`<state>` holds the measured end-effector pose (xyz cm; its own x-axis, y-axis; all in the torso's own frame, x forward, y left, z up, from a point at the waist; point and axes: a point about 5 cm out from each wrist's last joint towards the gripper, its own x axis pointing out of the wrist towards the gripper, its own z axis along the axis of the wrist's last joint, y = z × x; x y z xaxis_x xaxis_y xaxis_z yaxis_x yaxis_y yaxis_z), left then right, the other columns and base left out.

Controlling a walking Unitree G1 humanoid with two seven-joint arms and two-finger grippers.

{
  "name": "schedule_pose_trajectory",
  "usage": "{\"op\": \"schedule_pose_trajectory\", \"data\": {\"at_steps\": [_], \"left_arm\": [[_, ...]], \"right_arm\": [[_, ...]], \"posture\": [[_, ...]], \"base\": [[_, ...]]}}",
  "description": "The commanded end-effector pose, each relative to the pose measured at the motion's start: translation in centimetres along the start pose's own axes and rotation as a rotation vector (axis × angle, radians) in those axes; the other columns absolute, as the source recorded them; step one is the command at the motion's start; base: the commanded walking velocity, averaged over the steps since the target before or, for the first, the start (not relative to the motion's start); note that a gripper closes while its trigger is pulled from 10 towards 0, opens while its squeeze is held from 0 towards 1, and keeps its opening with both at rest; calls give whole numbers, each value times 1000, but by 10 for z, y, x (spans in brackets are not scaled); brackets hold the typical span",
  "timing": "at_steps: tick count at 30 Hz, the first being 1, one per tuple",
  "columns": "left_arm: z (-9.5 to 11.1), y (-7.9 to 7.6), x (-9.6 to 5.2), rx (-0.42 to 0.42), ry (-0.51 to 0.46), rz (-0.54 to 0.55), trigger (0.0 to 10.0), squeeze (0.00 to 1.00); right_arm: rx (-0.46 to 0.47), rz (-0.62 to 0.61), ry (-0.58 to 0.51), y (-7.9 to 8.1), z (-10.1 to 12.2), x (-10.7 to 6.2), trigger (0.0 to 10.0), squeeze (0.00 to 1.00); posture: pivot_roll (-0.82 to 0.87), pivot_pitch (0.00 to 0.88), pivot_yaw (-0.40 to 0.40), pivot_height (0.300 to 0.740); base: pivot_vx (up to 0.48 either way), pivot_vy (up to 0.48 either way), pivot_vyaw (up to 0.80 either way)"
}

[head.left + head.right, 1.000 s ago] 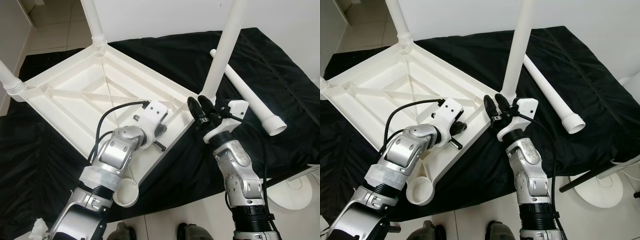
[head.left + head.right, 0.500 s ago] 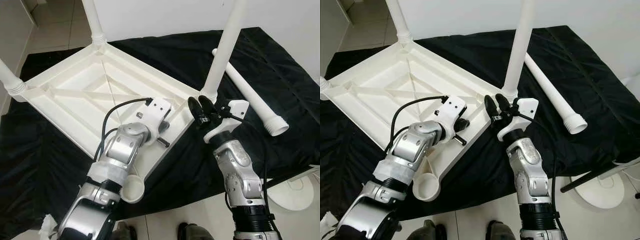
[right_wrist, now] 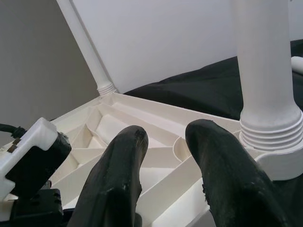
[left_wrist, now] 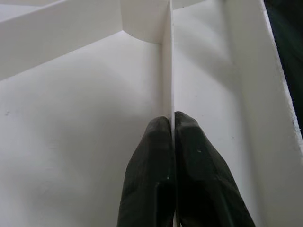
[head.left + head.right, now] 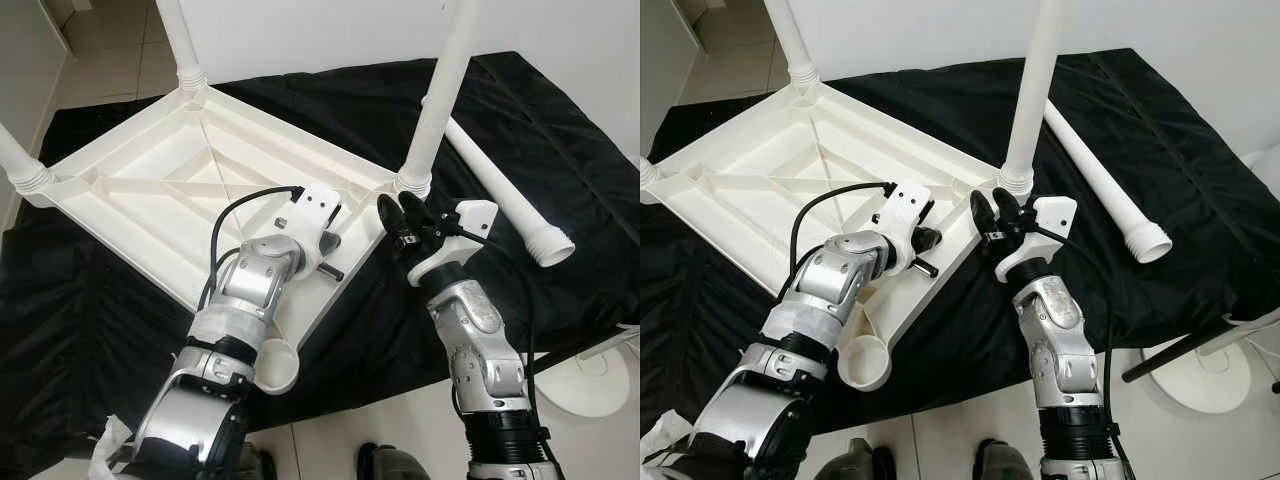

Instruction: Building children table

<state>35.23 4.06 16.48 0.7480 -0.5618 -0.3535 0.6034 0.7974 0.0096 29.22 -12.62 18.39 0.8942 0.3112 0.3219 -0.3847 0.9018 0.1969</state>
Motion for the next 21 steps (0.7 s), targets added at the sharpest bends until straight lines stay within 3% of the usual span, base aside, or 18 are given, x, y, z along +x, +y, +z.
{"op": "schedule_pose_trajectory", "data": {"at_steps": [1,9,10,12,13,14,19,21], "left_arm": [[8,18,-5,-19,-89,403,10000,1000],[21,-8,-10,19,-222,76,10000,1000],[23,-13,-14,31,-247,-7,10000,733],[23,-13,-14,31,-247,-7,10000,733],[27,-19,-22,51,-293,-113,10000,0],[29,-18,-29,80,-326,-152,10000,0],[31,-15,-35,100,-352,-175,10000,0],[33,4,-50,146,-387,-184,10000,0]], "right_arm": [[5,2,3,3,-2,1,10000,0],[-2,0,8,2,-3,-1,10000,0],[-4,-1,10,2,-4,-2,10000,0],[-4,-1,10,2,-4,-2,10000,0],[-6,-3,11,1,-4,-2,10000,0],[-9,-5,13,0,-4,-3,10000,0],[-11,-7,13,-1,-5,-3,10000,0],[-18,-13,17,-3,-6,-5,10000,0]], "posture": [[-101,123,76,740],[-100,122,78,740],[-99,121,77,740],[-99,121,77,740],[-98,120,78,740],[-97,119,79,740],[-97,119,79,740],[-92,113,82,740]], "base": [[0,0,0],[0,0,0],[0,0,0],[0,0,0],[0,0,0],[0,0,0],[0,0,0],[0,0,0]]}}
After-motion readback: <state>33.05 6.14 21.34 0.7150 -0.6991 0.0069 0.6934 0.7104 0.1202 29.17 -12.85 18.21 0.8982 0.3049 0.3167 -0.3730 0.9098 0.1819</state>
